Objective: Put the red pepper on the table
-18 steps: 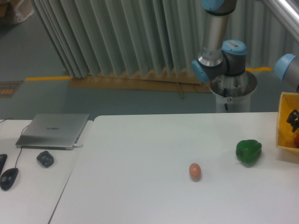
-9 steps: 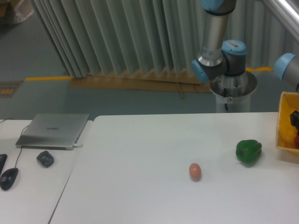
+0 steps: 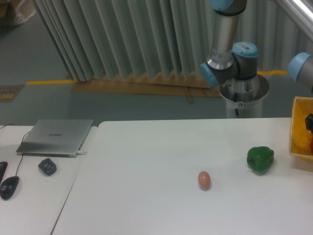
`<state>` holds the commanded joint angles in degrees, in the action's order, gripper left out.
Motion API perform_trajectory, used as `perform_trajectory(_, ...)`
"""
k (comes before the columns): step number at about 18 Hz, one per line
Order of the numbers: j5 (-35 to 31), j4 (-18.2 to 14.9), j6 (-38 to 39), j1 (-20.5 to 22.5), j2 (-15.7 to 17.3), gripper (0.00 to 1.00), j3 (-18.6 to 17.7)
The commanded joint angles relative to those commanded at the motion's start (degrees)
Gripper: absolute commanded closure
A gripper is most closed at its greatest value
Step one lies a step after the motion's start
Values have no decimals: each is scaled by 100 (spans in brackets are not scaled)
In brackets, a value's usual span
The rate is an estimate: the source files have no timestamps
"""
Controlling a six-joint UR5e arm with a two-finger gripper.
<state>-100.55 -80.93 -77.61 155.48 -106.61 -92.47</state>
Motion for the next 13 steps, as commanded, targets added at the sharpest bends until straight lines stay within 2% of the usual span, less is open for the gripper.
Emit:
perform_trajectory(2, 18, -272, 0, -9, 70, 56, 150)
perform_trajectory(5, 193, -457, 9, -35, 192, 56, 177)
perform_trajectory(7, 482, -581, 26, -35, 255, 56, 220)
perform_trajectory(10, 800, -941, 79, -114, 308, 56, 379)
perform_trajectory(13, 861, -959, 349, -228, 299, 56, 466)
